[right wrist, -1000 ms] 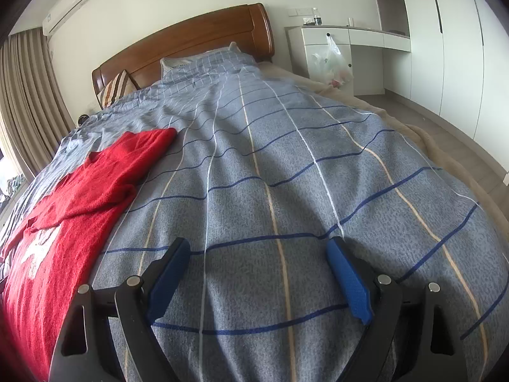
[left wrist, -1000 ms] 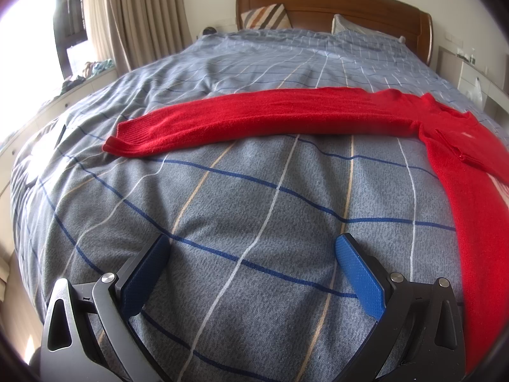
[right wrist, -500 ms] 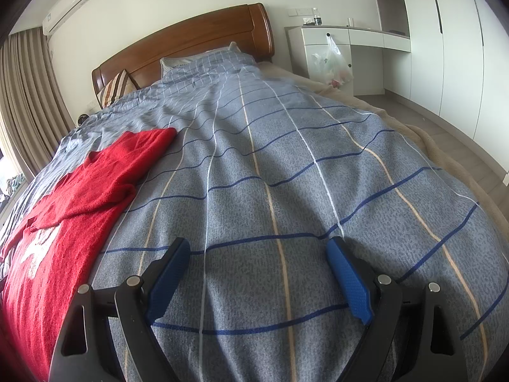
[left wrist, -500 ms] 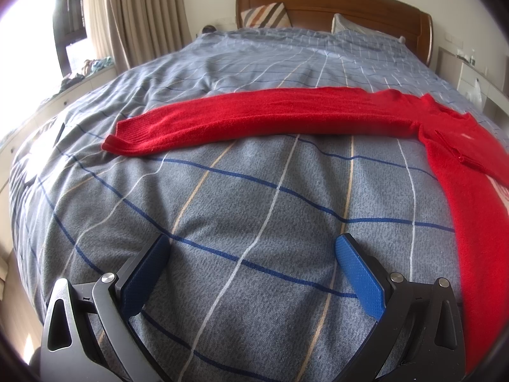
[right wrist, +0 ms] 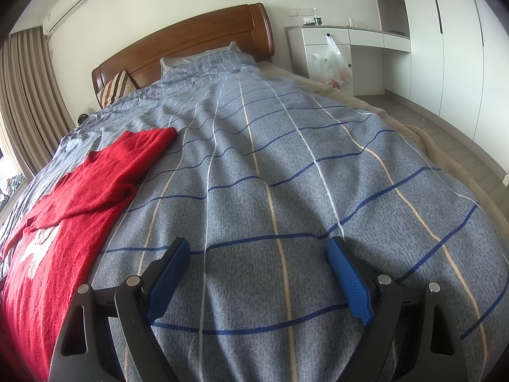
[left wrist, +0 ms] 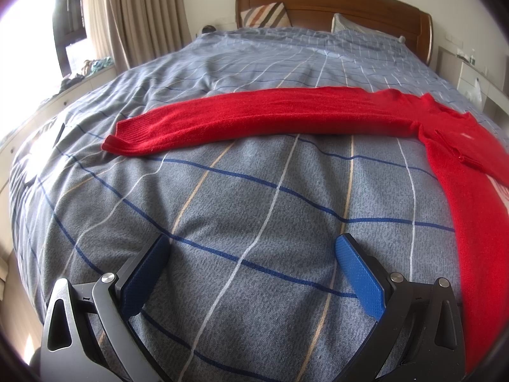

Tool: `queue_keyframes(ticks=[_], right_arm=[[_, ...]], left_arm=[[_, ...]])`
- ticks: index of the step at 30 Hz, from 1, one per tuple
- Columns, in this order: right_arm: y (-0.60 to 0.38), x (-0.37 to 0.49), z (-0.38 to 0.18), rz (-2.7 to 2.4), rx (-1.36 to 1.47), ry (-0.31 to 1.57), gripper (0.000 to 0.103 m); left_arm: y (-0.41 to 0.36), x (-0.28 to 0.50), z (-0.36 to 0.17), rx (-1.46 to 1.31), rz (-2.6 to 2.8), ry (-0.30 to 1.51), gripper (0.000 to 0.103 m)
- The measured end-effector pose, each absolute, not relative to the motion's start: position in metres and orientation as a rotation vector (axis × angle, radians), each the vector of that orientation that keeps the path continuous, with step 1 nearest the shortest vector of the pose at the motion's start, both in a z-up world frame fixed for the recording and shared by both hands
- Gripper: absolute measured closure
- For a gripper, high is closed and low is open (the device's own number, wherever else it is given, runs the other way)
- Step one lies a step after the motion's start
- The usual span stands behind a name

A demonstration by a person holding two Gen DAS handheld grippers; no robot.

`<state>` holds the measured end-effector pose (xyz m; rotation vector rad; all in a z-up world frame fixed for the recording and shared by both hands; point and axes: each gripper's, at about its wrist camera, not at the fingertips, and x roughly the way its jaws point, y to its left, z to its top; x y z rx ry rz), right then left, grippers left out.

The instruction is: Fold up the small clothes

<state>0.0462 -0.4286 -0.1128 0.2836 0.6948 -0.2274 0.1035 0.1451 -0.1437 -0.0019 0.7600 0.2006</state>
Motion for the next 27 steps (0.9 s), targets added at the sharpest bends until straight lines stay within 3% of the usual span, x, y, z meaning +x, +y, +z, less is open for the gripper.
queue_keyframes(ticks=[14,21,27], right_arm=[[-0.428,0.046,-0.112,-0.231,0.278,0.699,0.016],[-0.428,0.045,-0.112,-0.233,0.273,0.698,0.015],[-0.429,0.045,-0.112,-0.232,0.274,0.696,0.015]], left_arm=[[0.157,0.107,-0.129,-0.065,0.108,0.843,0.001],[0.242,0.121,-0.089,-0.391,0.056,0.799,0.001],[0.33,0.178,-0.102,-0.503,0.248,0.911,0.004]])
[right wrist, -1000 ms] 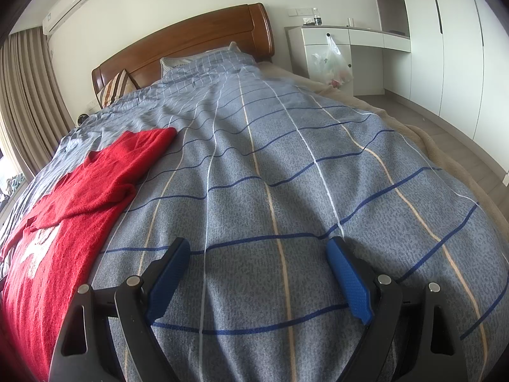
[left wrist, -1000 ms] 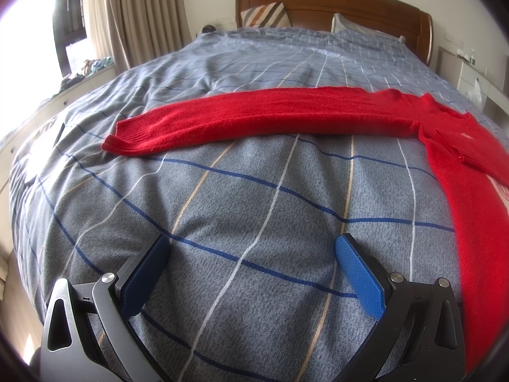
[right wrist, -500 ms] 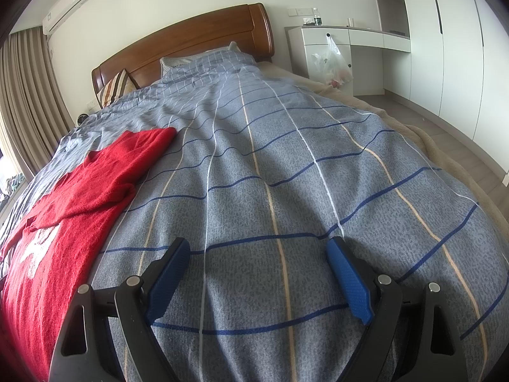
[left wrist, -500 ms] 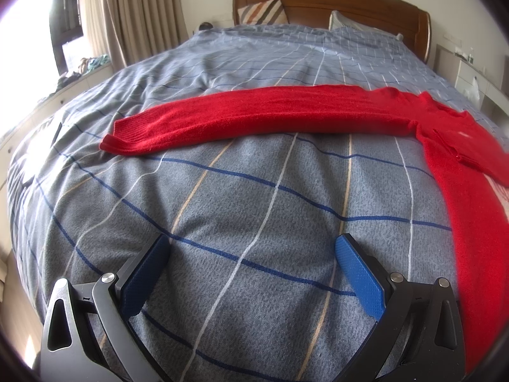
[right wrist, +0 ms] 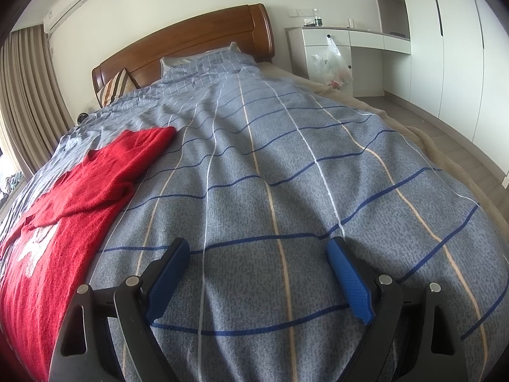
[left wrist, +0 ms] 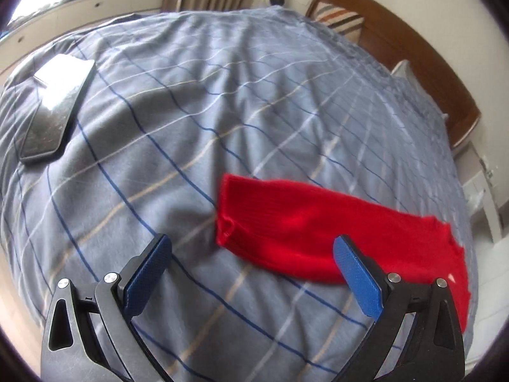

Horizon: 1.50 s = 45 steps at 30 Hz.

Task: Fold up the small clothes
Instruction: 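Move the left tool toward the sweater sleeve, then grasp the sleeve cuff with the left tool and fold it across the body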

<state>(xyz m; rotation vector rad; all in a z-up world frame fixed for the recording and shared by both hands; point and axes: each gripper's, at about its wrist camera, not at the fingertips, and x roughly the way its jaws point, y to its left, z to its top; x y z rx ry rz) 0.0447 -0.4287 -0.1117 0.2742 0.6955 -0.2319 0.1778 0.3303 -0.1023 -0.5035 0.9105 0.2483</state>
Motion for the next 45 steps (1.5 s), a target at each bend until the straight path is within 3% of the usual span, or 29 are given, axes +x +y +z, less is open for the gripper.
queue_keyframes(ticks=[1,5,6,8,9,16,22,26,29,31,33,34,38,42,45], right_arm=[[-0.429,0.045,-0.112,-0.232,0.274,0.696,0.015],[-0.428,0.045,-0.112,-0.232,0.274,0.696,0.015],[-0.429,0.045,-0.112,-0.232,0.274,0.697,0.015],[-0.429,0.045,-0.112,-0.232,0.274,0.697,0.015],[-0.428,0.045,-0.112,-0.232,0.274,0.696,0.015],[-0.428,0.044,-0.111,-0.233,0.272,0.696,0.015],[-0.429,0.046,-0.112,-0.231,0.275,0.695,0.015],[-0.43,0.045,-0.112,-0.23,0.276,0.693,0.015],[-0.43,0.045,-0.112,-0.23,0.276,0.693,0.015],[-0.43,0.045,-0.112,-0.23,0.276,0.694,0.015],[-0.431,0.045,-0.112,-0.229,0.277,0.694,0.015],[-0.43,0.045,-0.112,-0.229,0.277,0.693,0.015],[-0.431,0.044,-0.111,-0.225,0.28,0.69,0.015],[-0.432,0.043,-0.111,-0.224,0.279,0.689,0.014],[-0.432,0.043,-0.111,-0.227,0.275,0.69,0.014]], left_arm=[[0.334,0.187,-0.108,-0.5,0.242,0.945,0.006],[0.329,0.217,-0.126,-0.416,0.242,1.068,0.042],[0.323,0.218,-0.126,-0.392,0.247,1.066,0.064],[0.317,0.218,-0.118,-0.368,0.249,1.054,0.097],[0.313,0.214,-0.11,-0.366,0.247,1.037,0.097],[0.236,0.211,-0.002,-0.2,0.105,0.858,0.098],[0.085,0.239,0.096,-0.113,-0.235,0.728,0.098],[-0.022,0.239,0.122,-0.061,-0.428,0.687,0.097],[-0.09,0.232,0.109,-0.021,-0.531,0.702,0.096],[-0.13,0.228,0.082,0.016,-0.579,0.748,0.084],[-0.16,0.219,0.049,0.072,-0.552,0.802,0.02],[-0.165,0.209,0.031,0.084,-0.538,0.812,0.015],[-0.151,0.154,-0.023,0.106,-0.586,0.86,0.016],[-0.091,0.107,-0.053,0.162,-0.519,0.84,0.015],[-0.033,0.117,-0.06,0.165,-0.39,0.826,0.015]])
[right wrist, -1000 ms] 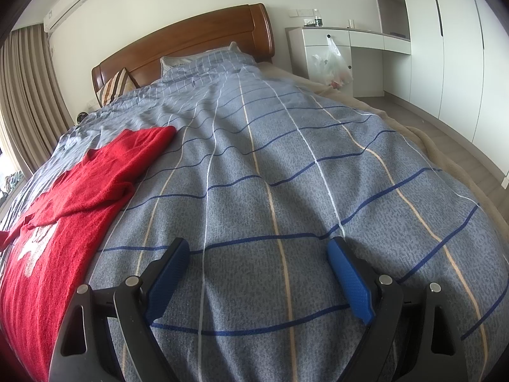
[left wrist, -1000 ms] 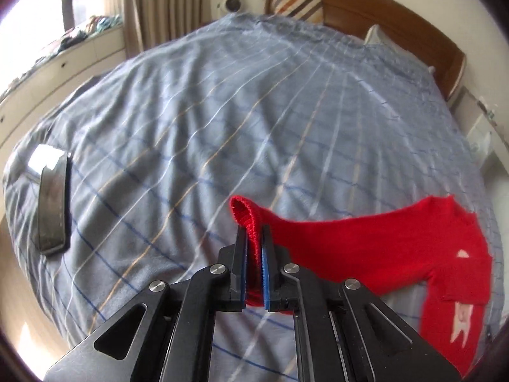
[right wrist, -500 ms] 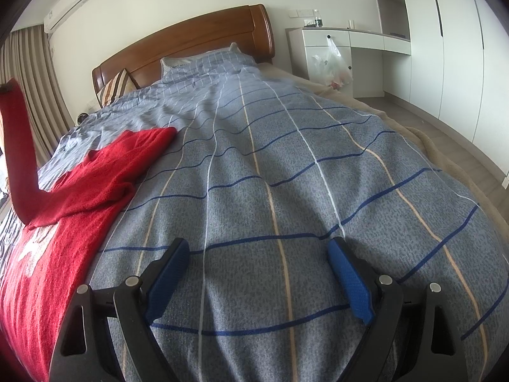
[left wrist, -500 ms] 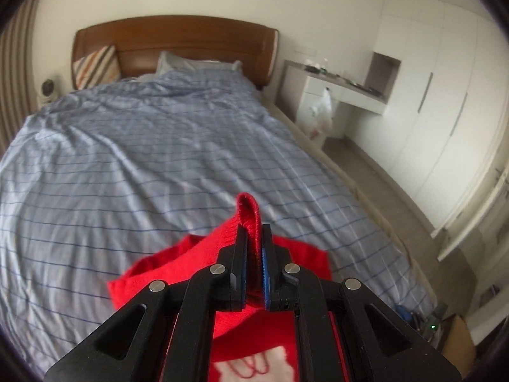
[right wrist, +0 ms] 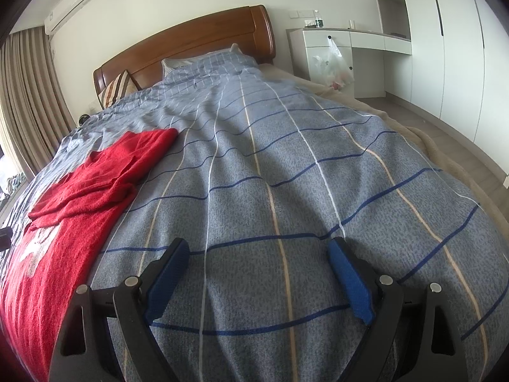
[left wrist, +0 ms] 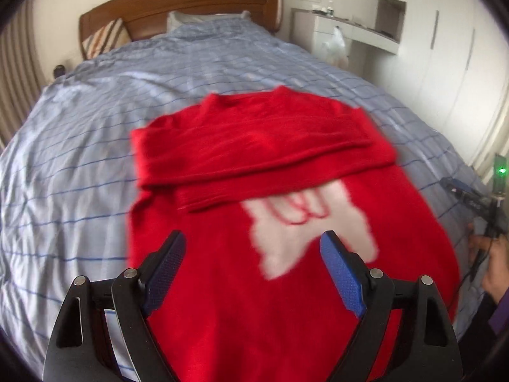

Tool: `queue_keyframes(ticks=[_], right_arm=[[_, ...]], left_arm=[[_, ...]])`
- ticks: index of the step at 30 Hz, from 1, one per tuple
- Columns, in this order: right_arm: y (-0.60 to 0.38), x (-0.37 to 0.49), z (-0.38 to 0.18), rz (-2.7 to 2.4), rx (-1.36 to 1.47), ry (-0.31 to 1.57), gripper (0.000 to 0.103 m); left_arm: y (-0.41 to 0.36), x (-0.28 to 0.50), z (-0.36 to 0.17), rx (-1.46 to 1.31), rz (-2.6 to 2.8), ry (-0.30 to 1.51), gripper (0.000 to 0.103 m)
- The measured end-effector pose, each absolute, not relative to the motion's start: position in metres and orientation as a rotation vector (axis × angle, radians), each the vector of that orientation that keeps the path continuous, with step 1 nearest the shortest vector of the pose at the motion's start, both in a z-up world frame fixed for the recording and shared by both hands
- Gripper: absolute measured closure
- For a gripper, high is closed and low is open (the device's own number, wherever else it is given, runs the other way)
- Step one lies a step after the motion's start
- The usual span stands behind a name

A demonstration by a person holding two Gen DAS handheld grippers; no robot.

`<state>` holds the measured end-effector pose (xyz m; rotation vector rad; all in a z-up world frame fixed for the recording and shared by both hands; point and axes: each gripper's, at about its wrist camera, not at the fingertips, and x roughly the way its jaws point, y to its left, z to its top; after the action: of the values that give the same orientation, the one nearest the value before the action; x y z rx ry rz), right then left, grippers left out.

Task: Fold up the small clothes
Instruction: 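Grasp the sleeve cuff with the left tool and fold it across the body, then open the left tool to release the folded sleeve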

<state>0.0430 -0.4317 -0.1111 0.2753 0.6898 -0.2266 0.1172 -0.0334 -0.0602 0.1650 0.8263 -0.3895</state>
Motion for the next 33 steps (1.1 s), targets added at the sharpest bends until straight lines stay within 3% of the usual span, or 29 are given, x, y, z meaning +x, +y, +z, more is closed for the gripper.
queue_keyframes(ticks=[1,3,4,10,11,13,14,20,22,25,27,29,30,33], right_arm=[[-0.432,0.043,-0.111,-0.228,0.273,0.69,0.014],[-0.431,0.043,-0.11,-0.231,0.269,0.691,0.014],[-0.431,0.043,-0.11,-0.233,0.266,0.692,0.014],[-0.429,0.043,-0.109,-0.235,0.262,0.693,0.014],[-0.429,0.043,-0.109,-0.235,0.263,0.693,0.014],[-0.429,0.043,-0.11,-0.235,0.262,0.693,0.014],[-0.429,0.043,-0.11,-0.235,0.262,0.693,0.014],[-0.427,0.043,-0.11,-0.234,0.264,0.688,0.014],[-0.427,0.043,-0.11,-0.234,0.264,0.688,0.014],[-0.427,0.043,-0.11,-0.233,0.264,0.689,0.014],[-0.427,0.043,-0.11,-0.233,0.264,0.689,0.014],[-0.427,0.043,-0.11,-0.233,0.264,0.688,0.014],[-0.427,0.043,-0.11,-0.233,0.264,0.688,0.014],[-0.427,0.043,-0.11,-0.233,0.264,0.689,0.014]], left_arm=[[-0.015,0.127,-0.063,0.157,-0.347,0.836,0.016],[0.012,0.15,-0.072,0.141,-0.29,0.87,0.03],[0.02,0.161,-0.076,0.139,-0.281,0.893,0.032],[-0.004,0.204,-0.102,0.288,-0.257,0.886,0.033],[-0.006,0.209,-0.102,0.291,-0.236,0.859,0.037],[-0.002,0.214,-0.1,0.268,-0.195,0.814,0.09],[0.007,0.216,-0.101,0.227,-0.183,0.825,0.098],[0.024,0.205,-0.116,0.206,-0.169,0.815,0.1],[0.022,0.206,-0.117,0.22,-0.166,0.824,0.098],[0.025,0.204,-0.114,0.206,-0.141,0.82,0.084],[0.034,0.195,-0.107,0.167,-0.11,0.812,0.046],[0.051,0.177,-0.096,0.088,-0.111,0.778,0.025],[0.061,0.169,-0.091,0.053,-0.112,0.761,0.017],[0.091,0.157,-0.084,0.012,-0.047,0.738,0.01]])
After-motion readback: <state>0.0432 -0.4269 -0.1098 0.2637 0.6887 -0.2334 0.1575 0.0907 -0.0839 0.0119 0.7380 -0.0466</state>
